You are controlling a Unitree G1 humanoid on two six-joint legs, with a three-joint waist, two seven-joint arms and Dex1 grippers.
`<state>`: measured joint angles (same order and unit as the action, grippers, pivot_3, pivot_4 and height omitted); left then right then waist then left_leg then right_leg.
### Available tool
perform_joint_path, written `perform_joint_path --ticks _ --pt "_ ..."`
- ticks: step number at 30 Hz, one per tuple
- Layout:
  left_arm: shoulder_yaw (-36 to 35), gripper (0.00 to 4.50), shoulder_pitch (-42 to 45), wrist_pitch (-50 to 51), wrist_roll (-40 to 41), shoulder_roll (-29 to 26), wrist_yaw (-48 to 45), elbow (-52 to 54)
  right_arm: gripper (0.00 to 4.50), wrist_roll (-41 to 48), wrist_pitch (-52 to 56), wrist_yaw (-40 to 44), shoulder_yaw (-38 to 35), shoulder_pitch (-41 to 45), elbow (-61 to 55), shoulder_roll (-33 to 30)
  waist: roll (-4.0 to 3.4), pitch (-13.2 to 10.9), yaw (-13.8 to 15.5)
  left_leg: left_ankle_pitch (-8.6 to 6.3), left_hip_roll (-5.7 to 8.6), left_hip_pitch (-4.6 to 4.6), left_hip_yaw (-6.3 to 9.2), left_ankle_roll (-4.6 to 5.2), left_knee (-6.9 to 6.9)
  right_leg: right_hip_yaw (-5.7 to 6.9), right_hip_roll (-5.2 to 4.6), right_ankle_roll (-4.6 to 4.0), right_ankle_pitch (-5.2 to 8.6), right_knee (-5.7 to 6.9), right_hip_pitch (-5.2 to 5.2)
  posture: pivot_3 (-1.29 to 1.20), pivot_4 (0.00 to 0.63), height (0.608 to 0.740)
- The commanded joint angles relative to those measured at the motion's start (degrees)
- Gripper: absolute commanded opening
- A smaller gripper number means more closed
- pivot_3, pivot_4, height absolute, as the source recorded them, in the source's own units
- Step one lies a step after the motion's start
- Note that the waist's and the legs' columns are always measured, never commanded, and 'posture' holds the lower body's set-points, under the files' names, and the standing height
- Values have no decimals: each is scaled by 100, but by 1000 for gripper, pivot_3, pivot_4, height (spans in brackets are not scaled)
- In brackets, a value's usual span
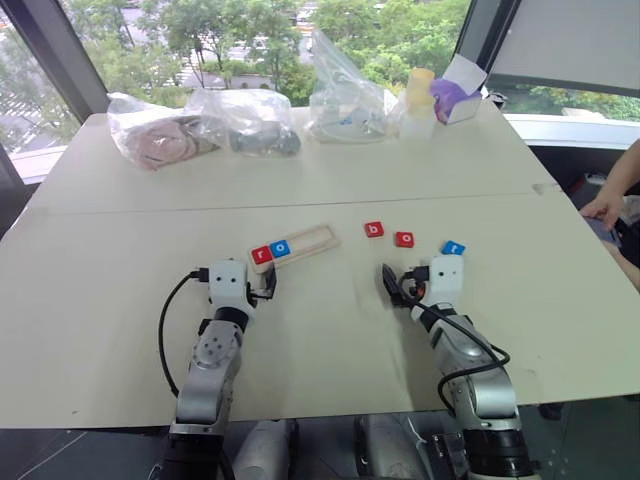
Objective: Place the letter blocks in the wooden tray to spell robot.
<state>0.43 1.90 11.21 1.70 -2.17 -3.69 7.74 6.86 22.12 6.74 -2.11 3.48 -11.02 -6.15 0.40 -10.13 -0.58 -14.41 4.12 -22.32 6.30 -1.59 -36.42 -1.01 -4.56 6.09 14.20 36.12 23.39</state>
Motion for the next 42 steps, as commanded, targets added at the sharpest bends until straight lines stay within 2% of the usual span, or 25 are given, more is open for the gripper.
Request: perform_joint_path --ticks 1,33,38,42 --pt "63 4500 43 -65 -7 -11 -51 78 4478 -32 55 -18 14 -74 -62 -16 0 0 1 0 0 0 0 0 1 0 0 0 0 -1 0 0 150 740" --pt "63 4500 -21 -125 -16 -48 -35 126 4478 -177 7 68 154 -70 -147 -112 0 0 1 0 0 0 0 0 4 0 0 1 0 -2 1 0 150 740" --pt "-13 4500 37 -74 72 -258 -260 228 4478 -193 -57 411 218 -10 -276 -474 0 0 0 0 0 0 0 0 6 0 0 1 1 -3 2 0 150 740" --pt "-252 4500 320 145 516 -649 -803 276 4478 101 93 1000 157 207 -404 -895 0 -3 -2 0 0 -2 -1 0 6 1 0 1 1 -2 3 0 150 740"
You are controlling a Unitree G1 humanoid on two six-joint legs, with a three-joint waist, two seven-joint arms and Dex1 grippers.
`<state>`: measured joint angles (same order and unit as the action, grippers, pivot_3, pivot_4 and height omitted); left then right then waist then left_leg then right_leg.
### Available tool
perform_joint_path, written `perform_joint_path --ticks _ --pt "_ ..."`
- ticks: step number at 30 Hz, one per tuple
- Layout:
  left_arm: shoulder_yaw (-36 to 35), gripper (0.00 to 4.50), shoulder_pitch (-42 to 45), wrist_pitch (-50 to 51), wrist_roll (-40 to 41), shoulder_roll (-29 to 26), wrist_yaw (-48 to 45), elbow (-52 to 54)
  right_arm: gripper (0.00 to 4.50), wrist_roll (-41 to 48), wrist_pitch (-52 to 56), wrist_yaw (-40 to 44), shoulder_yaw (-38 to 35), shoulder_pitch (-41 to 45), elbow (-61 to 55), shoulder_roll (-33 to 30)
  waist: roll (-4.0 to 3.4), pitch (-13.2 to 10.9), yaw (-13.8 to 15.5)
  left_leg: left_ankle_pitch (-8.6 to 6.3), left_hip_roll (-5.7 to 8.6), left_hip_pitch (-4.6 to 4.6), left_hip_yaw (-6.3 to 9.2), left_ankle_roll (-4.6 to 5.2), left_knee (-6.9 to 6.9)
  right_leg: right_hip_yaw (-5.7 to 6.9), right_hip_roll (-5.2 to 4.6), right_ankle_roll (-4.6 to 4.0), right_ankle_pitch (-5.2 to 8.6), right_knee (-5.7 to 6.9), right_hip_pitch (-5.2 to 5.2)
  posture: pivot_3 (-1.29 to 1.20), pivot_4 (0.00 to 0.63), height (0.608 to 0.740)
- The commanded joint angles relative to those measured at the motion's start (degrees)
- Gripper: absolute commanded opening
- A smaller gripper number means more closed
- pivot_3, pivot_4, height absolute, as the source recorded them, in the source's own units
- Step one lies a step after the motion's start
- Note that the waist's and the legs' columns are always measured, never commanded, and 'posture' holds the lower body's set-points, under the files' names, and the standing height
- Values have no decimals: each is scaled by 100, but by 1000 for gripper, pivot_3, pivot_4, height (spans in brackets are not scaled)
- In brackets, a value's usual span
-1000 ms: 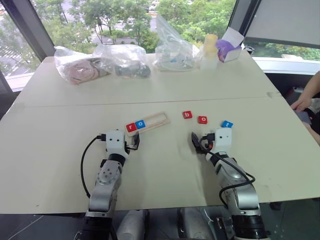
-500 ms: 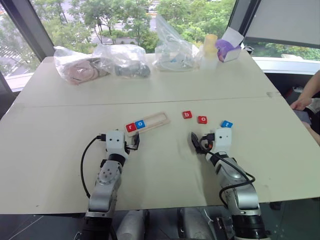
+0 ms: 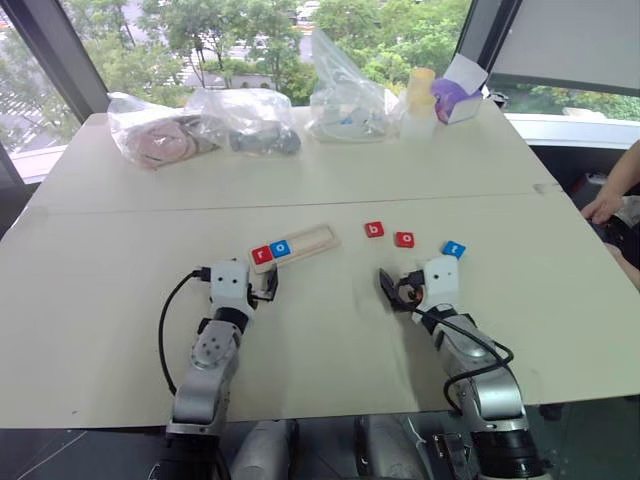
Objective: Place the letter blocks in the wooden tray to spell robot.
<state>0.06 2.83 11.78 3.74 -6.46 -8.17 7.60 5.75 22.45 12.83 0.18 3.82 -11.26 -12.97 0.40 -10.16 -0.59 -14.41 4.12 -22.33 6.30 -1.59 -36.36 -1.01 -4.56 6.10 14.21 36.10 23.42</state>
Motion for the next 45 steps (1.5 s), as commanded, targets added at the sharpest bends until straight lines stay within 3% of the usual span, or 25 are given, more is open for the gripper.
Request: perform_joint_path --ticks 1,6,10,15,19,26,35,45 --pt "-313 4500 396 218 533 -462 -688 266 4478 327 127 698 -47 252 -455 -423 0 -1 -1 0 0 -1 1 0 -1 1 0 0 0 0 1 0 150 740" --pt "-672 4500 1364 915 1719 -1843 -2661 -135 4478 971 640 2140 33 623 -838 -1499 -3 -8 -15 1 -1 -5 3 1 -1 9 2 -1 0 2 4 0 150 740" --pt "-506 4500 2254 1254 2119 -2855 -4431 -1122 4478 1275 835 3047 68 975 -961 -2287 -3 -9 -23 0 1 -5 0 1 7 9 0 1 1 -4 3 0 150 740" --pt "121 4500 3093 576 1735 -3393 -6269 -2625 4478 1659 1112 3592 76 1261 -1200 -2696 -2 -10 -15 0 0 -6 0 3 14 10 -2 1 1 -6 6 0 150 740" --pt "655 4500 3650 -724 1038 -3423 -7164 -4087 4478 1854 1265 4019 166 1256 -1635 -3069 1 -12 -5 -1 1 -10 0 4 16 11 -8 1 0 -10 9 0 150 740" --pt "722 4500 4403 -2013 535 -3001 -7328 -5815 4478 2161 1679 4030 -9 949 -2334 -3422 32 -30 8 -2 2 -22 4 6 13 13 -14 2 0 -10 17 0 150 740" --pt "573 4500 4636 -2709 292 -2568 -6875 -6656 4478 2154 1810 3774 -200 864 -2475 -3575 52 -42 3 -2 2 -25 3 6 9 12 -14 4 -1 -5 23 0 150 740" --pt "482 4500 4751 -2983 149 -2479 -6533 -7030 4478 2240 1899 3616 -245 863 -2554 -3602 52 -42 -1 -2 2 -25 2 6 8 13 -12 4 -2 -1 22 0 150 740"
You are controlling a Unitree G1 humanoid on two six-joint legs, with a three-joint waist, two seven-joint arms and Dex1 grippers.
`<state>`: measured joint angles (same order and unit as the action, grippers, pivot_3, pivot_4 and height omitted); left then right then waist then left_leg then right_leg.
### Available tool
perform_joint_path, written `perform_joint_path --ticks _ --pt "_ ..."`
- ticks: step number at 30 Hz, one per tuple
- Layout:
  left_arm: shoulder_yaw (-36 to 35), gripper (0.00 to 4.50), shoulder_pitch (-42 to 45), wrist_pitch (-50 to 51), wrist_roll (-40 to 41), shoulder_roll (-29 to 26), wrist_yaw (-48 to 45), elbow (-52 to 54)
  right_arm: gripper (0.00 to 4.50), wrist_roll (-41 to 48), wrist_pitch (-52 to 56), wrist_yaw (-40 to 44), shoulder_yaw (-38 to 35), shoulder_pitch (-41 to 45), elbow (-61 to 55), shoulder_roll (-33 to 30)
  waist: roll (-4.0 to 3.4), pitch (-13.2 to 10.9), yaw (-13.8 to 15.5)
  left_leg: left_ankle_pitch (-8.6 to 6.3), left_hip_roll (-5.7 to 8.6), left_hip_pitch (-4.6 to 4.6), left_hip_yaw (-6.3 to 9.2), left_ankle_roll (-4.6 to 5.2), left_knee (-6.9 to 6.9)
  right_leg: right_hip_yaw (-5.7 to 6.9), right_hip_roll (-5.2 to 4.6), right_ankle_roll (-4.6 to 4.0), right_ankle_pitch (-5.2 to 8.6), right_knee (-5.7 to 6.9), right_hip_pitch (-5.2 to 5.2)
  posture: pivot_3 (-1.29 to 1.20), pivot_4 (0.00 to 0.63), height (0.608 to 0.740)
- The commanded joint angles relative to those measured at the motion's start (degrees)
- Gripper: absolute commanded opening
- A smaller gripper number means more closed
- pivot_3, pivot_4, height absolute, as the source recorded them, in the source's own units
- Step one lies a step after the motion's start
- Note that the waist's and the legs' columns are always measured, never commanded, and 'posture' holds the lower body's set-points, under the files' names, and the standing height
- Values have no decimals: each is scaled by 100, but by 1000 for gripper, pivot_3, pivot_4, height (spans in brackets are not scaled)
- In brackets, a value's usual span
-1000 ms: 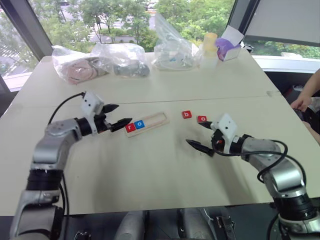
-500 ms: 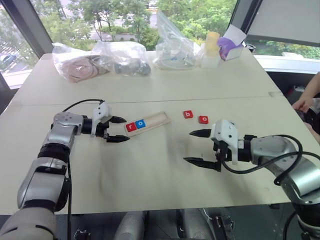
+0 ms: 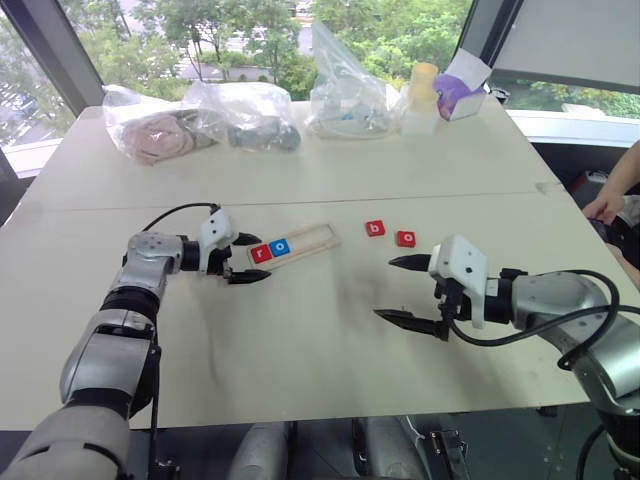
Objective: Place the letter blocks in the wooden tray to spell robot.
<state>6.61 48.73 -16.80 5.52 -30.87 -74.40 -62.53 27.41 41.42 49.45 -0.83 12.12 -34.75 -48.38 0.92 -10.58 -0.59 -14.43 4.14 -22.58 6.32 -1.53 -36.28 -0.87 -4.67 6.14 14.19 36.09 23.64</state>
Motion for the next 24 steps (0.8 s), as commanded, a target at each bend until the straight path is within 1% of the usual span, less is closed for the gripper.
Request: perform_joint_path --ticks 1,8,13,16,17,18,24 --pt "-184 4500 156 -109 -39 -38 96 -32 4478 72 8 -61 -132 38 -209 -57 0 0 0 0 0 0 0 0 0 0 0 0 0 1 0 0 150 740" --pt "-77 4500 83 101 -221 29 -75 -149 4478 28 -16 -125 -57 92 -183 -61 0 0 1 0 0 1 -1 0 -2 1 1 0 0 4 0 0 150 740" --pt "-31 4500 46 69 -336 83 -121 -159 4478 30 -3 -153 -52 105 -204 -79 0 1 0 0 1 7 -1 0 -4 0 1 0 0 6 -7 0 150 740" --pt "-32 3663 55 103 -377 102 -98 -179 4500 24 -3 -163 -63 92 -217 -93 0 1 1 0 1 7 -1 0 -5 0 1 1 0 6 -9 0 150 740" --pt "-32 3212 55 108 -391 105 -96 -184 4500 20 -4 -168 -66 87 -222 -96 0 1 1 0 2 7 -1 0 -5 0 0 1 -1 6 -9 0 150 740" --pt "-28 3122 55 119 -411 109 -75 -194 4500 17 -3 -177 -67 82 -229 -97 0 1 2 0 1 7 -1 0 -5 1 0 1 -1 6 -9 0 150 740" --pt "5 3125 39 212 -454 132 -69 -183 4500 6 -4 -224 -69 68 -251 -107 0 2 3 0 2 10 0 0 -12 2 1 2 -1 9 -14 0 150 740"
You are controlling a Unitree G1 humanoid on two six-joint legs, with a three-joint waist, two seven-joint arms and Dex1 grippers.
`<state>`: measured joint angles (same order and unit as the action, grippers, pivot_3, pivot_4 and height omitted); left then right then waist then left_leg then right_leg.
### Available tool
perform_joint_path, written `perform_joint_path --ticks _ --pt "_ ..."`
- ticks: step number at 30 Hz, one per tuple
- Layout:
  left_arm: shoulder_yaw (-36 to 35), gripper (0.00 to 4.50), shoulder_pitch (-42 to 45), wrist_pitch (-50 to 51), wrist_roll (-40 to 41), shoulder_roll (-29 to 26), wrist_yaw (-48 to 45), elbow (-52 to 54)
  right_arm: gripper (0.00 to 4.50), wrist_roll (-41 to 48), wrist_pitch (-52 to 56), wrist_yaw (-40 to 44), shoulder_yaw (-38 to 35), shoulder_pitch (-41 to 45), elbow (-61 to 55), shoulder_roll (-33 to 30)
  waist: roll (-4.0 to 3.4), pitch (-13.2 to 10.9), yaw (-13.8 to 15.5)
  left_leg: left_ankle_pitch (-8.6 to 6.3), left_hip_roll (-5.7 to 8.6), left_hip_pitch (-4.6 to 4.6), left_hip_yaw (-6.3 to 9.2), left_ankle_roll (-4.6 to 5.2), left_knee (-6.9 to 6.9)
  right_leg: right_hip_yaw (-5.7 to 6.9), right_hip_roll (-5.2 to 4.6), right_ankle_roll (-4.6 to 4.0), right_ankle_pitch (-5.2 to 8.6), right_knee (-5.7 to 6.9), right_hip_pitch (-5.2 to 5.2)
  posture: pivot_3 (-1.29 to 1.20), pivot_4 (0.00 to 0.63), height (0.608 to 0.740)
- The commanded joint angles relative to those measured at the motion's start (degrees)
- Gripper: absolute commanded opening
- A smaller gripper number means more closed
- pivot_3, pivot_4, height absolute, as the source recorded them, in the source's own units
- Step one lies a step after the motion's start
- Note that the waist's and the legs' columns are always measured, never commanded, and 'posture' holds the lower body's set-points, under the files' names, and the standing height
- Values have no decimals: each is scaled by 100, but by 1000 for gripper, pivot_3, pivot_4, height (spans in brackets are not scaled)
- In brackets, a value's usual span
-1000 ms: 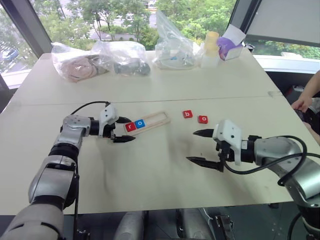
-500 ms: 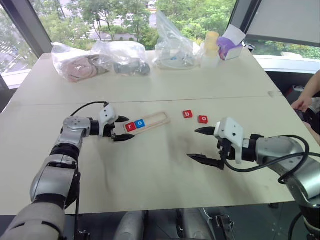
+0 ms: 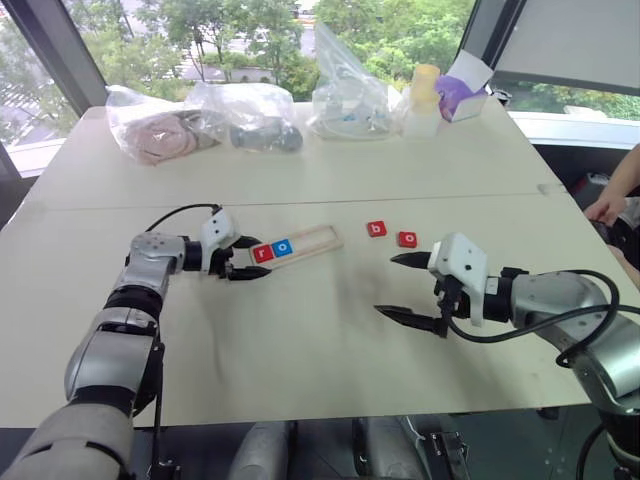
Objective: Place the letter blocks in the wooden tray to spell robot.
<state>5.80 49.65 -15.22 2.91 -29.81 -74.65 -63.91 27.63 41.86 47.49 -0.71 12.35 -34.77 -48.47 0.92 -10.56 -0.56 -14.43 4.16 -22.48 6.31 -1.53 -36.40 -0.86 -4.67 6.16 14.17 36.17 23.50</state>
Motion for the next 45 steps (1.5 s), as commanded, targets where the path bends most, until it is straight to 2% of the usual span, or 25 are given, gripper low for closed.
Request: perform_joint_path --ticks 1,4,11,16,26,32,45 --pt "104 3125 -72 40 -195 34 -93 0 4500 -13 -45 -31 -83 45 -250 -99 0 0 -1 0 0 0 0 0 -1 0 0 0 0 0 0 0 150 740" --pt "201 3125 -233 68 -133 99 -412 386 4500 -35 -57 -43 -82 44 -235 -108 -1 0 1 0 0 0 0 0 -2 0 0 1 -1 0 -1 0 150 740" --pt "477 3125 -916 519 11 198 -923 2001 4500 -102 -84 -68 -8 110 -163 -87 -2 1 6 -1 1 0 0 2 -3 -2 -3 1 -1 -1 -3 0 150 740" --pt "739 3125 -1704 1011 -208 229 -409 3589 4500 -101 -52 -140 -21 22 -246 -50 -5 3 2 -2 0 0 1 3 -3 -4 -3 0 -1 -1 -3 0 150 740" --pt "1210 3125 -2825 2105 -317 11 121 5849 4500 -74 -6 -249 -5 -168 -403 -13 -11 9 37 -4 0 5 1 6 -2 -6 -6 0 0 -8 -10 0 150 740" --pt "1318 3125 -3010 2716 -120 -47 202 6407 4500 -102 -14 -263 23 -189 -417 -35 -11 9 121 -4 0 5 0 6 -2 -6 -4 -1 0 -9 -10 0 150 740" --pt "1470 3125 -2922 2684 -219 -146 388 6132 4500 -137 -38 -252 -31 -182 -383 -63 -12 11 133 -4 0 6 0 6 -5 -5 -5 -1 0 -11 -14 0 150 740"
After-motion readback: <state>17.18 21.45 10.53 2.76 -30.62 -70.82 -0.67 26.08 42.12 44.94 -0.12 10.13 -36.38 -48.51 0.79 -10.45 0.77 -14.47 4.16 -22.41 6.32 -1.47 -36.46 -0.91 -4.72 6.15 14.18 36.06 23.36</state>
